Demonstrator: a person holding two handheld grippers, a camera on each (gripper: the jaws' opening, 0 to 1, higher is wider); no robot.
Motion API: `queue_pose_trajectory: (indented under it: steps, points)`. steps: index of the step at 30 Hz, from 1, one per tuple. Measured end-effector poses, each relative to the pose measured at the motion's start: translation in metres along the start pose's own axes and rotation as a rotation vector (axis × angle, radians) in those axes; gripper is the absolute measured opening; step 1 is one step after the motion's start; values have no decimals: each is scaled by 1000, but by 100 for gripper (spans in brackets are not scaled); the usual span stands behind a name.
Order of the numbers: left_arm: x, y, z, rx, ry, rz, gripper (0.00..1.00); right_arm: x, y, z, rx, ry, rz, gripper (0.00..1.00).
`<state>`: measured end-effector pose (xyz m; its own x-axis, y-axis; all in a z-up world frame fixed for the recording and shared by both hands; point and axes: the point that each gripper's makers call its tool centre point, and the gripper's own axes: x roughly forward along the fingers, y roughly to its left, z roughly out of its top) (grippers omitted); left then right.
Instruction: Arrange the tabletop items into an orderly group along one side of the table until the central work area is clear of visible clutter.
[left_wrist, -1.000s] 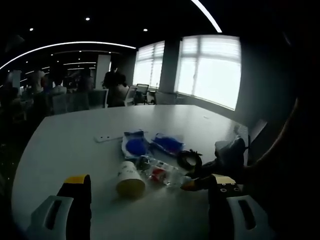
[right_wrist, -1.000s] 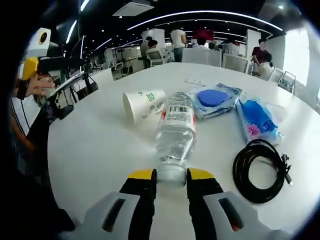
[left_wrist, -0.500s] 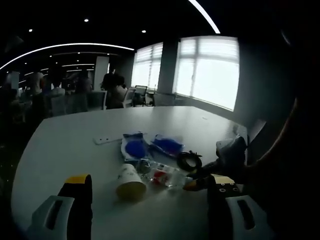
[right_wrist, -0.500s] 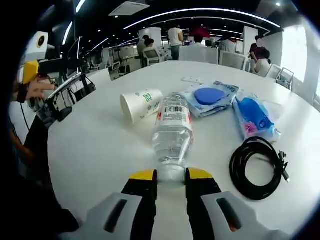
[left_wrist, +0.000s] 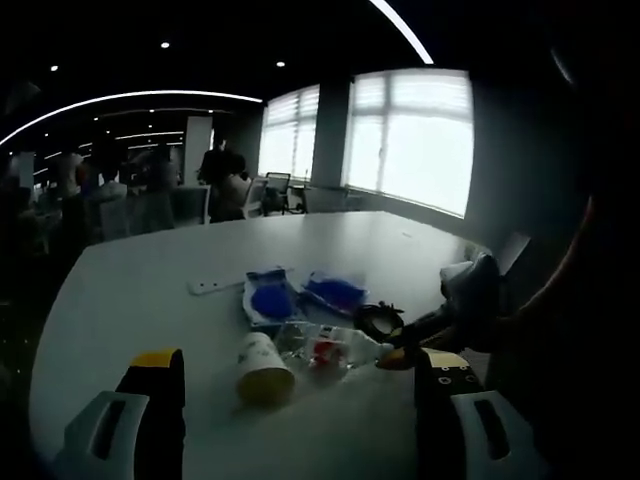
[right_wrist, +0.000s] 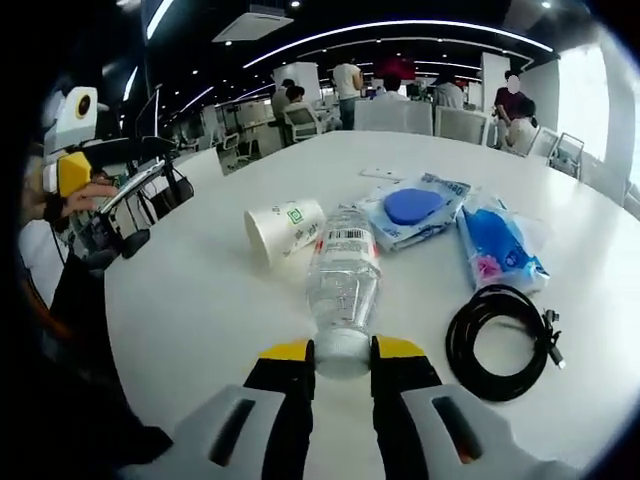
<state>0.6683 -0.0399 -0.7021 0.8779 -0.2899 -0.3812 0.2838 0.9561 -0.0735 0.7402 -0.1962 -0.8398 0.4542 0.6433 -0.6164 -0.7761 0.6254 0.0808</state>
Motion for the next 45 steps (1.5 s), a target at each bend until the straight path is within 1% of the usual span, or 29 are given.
queue_pose_trajectory:
  steps: [5, 8, 10, 14, 21, 31, 37, 45]
  points:
    - [-1, 2, 2, 12, -3, 5, 95, -2, 0, 5, 11, -9, 12, 15]
    - [-1, 2, 0, 22, 8, -2, 95, -4, -2, 12, 13, -22, 14, 15]
    - [0, 0, 0, 28, 13, -6, 95, -8, -1, 19, 11, -29, 15, 15]
    - [1, -1, 0, 32, 16, -11, 95, -12, -1, 26, 6, -35, 19, 15]
    - [2, -2, 0, 33, 16, -15, 95, -14, -3, 31, 6, -44, 20, 15]
    - [4, -7, 2, 41, 14, -23, 95, -24, -5, 56, -12, -77, 26, 15]
    - [4, -8, 3, 42, 11, -25, 94, -24, -5, 68, -27, -90, 35, 14]
    - [5, -4, 4, 46, 5, -24, 94, -23, -7, 92, -56, -113, 56, 14]
